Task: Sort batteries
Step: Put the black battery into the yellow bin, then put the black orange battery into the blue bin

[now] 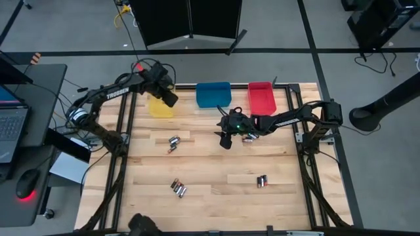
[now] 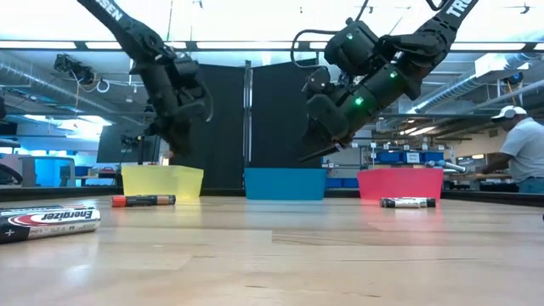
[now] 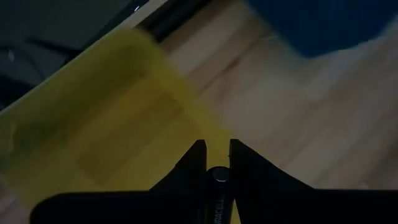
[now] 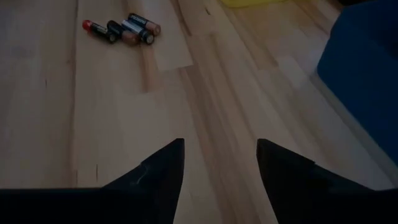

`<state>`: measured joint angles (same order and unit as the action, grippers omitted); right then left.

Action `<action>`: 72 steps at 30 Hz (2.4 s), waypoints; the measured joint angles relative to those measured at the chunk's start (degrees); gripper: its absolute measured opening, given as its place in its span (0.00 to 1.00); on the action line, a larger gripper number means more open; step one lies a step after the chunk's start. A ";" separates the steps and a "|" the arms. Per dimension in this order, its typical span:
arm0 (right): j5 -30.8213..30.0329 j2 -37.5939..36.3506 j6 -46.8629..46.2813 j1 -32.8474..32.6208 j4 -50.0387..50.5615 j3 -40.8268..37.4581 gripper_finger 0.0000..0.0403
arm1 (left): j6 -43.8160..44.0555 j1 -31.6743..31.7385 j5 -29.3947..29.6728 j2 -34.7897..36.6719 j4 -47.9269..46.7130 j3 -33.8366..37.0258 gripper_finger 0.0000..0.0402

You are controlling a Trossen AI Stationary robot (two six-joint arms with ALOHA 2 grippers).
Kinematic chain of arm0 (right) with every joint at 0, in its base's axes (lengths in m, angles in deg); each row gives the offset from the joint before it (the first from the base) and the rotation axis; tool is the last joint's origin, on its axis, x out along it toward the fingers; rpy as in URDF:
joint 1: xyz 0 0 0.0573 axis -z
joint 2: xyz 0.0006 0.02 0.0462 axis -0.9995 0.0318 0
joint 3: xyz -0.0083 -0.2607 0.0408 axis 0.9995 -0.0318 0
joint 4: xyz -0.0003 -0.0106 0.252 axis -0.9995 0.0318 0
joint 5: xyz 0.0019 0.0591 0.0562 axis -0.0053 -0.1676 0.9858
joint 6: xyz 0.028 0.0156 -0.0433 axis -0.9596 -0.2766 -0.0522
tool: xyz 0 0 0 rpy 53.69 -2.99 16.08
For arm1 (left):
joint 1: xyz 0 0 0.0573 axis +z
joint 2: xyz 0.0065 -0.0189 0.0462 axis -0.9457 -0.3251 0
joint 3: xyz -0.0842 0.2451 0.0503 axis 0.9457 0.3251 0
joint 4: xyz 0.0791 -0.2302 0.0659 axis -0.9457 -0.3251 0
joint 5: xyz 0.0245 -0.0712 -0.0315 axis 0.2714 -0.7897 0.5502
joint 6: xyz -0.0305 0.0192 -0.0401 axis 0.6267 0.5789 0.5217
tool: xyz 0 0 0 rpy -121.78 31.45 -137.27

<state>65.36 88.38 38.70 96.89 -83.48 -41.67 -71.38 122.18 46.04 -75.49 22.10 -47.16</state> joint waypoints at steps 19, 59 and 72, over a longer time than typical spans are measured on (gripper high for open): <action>0.13 0.00 -1.53 -0.87 0.06 0.00 0.50 | -0.26 5.49 1.97 -10.46 -1.58 -0.99 0.13; 4.07 -0.92 4.36 2.96 -7.04 0.04 0.24 | -0.47 -1.31 8.31 -5.39 20.13 -2.74 0.27; 12.21 -0.85 10.60 12.71 -11.70 0.02 0.02 | -0.20 -6.70 -11.33 4.05 73.91 24.54 0.02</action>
<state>77.57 87.52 49.30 109.60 -95.18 -41.64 -71.57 115.48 34.71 -71.44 96.01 -22.62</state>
